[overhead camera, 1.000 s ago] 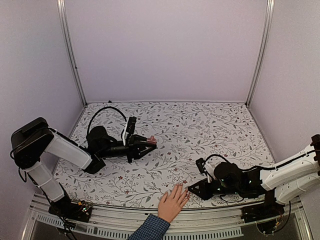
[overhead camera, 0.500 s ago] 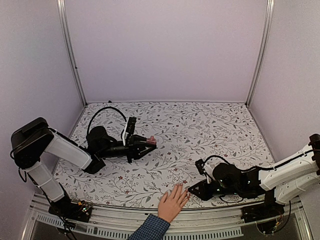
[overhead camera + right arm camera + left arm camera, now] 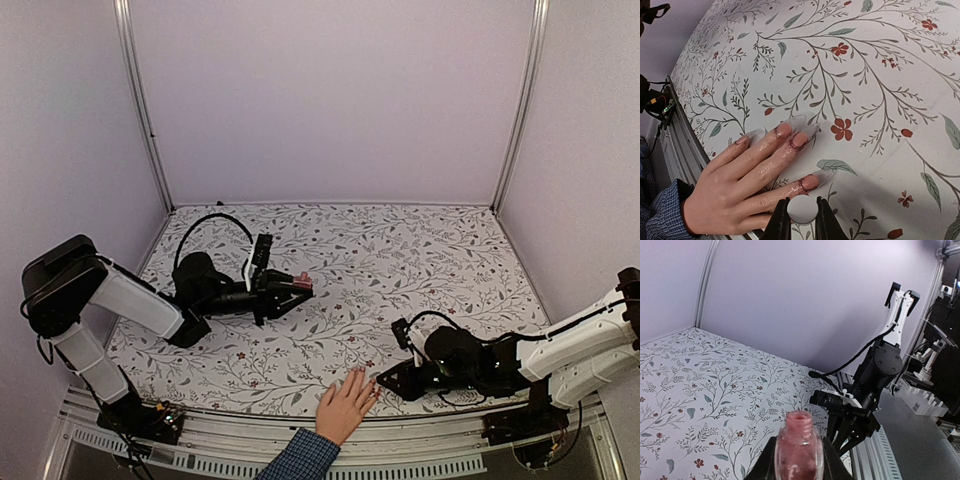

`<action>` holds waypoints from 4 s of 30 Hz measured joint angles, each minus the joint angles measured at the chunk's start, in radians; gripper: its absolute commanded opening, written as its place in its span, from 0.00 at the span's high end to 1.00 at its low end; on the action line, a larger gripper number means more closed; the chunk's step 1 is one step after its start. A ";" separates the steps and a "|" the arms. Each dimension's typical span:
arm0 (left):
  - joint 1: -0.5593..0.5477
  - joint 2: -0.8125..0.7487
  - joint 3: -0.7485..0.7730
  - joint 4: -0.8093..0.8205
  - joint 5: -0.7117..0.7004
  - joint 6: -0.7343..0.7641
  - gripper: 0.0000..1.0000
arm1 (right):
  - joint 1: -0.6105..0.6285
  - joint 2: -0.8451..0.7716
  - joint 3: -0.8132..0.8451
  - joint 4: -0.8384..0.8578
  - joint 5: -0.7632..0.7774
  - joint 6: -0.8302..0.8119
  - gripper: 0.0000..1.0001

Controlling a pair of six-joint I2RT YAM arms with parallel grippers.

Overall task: Paint the nails
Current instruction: Paint the nail polish on the nail.

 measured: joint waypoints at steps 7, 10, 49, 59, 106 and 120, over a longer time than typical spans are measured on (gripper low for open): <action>0.000 0.000 0.000 0.000 0.000 0.000 1.00 | 0.000 0.003 0.000 -0.014 0.017 0.003 1.00; 0.002 0.000 0.000 0.000 0.000 0.000 1.00 | 0.000 0.003 0.000 -0.019 0.019 0.005 1.00; 0.004 0.000 0.000 0.013 0.005 -0.001 1.00 | 0.001 -0.038 -0.050 0.060 -0.005 -0.008 1.00; 0.005 0.000 0.000 0.015 0.005 -0.001 1.00 | 0.001 -0.018 -0.039 0.061 -0.013 -0.019 1.00; 0.010 0.001 -0.007 0.029 0.005 -0.005 1.00 | 0.001 0.001 -0.030 0.042 0.021 0.007 1.00; 0.011 0.006 -0.008 0.032 0.005 -0.005 1.00 | 0.001 -0.081 -0.061 0.050 0.042 0.017 1.00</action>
